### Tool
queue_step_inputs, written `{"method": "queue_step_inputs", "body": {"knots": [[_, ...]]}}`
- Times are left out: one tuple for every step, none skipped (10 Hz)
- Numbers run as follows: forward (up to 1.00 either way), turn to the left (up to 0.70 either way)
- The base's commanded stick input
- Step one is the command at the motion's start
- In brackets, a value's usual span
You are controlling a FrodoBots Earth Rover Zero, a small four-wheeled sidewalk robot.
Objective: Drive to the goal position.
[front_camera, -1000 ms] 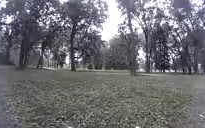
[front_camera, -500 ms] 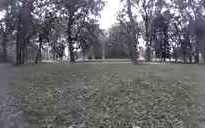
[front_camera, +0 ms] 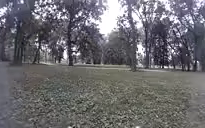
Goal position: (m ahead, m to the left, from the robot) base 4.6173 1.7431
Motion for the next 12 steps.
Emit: {"method": "queue_step_inputs", "body": {"knots": [[0.68,0.01],[0.68,0.01],[0.68,0.01],[0.69,0.01],[0.68,0.01],[0.68,0.01],[0.68,0.01],[0.68,0.01],[0.69,0.01],[0.68,0.01],[0.68,0.01],[0.68,0.01]]}}
